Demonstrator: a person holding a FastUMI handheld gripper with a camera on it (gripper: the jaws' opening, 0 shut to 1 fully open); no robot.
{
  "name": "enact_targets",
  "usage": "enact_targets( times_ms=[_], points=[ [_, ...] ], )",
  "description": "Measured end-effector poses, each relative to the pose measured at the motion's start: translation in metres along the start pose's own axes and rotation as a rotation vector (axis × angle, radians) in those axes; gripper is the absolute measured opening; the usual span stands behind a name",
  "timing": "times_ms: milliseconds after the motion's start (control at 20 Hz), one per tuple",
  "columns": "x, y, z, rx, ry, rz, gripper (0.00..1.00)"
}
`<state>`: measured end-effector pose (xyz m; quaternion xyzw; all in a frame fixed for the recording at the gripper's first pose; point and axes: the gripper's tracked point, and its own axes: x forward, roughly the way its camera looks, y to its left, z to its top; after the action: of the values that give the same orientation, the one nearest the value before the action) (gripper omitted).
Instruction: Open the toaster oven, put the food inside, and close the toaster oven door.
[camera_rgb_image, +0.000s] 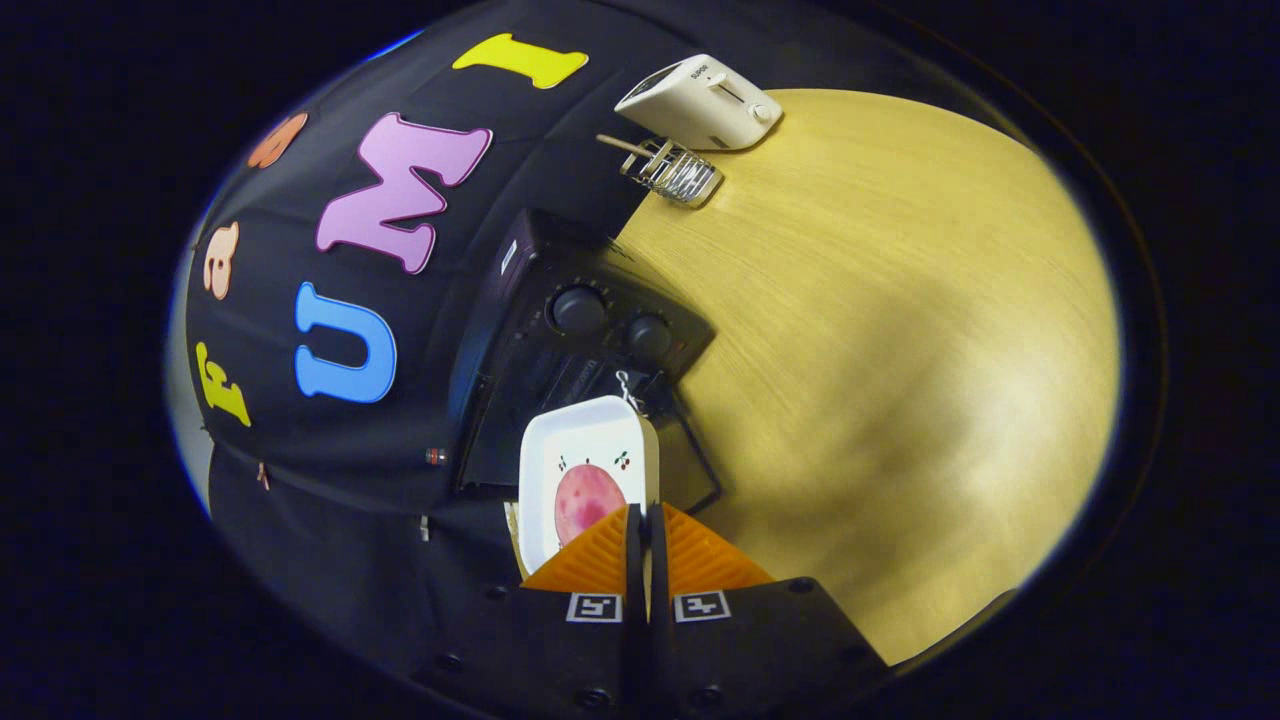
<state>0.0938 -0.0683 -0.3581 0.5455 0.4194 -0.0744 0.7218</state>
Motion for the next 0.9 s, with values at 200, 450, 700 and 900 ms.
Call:
enact_targets(
  times_ms=[200,450,700,900],
  points=[
    [0.039,0.024,-0.018,0.062,-0.079,-0.020,0.05],
    [0.077,0.040,-0.004,0.192,-0.217,-0.049,0.05],
    [0.107,0.050,0.002,0.306,-0.323,-0.098,0.05],
    [0.132,0.068,-0.002,0.370,-0.407,-0.137,0.05]
  ],
)
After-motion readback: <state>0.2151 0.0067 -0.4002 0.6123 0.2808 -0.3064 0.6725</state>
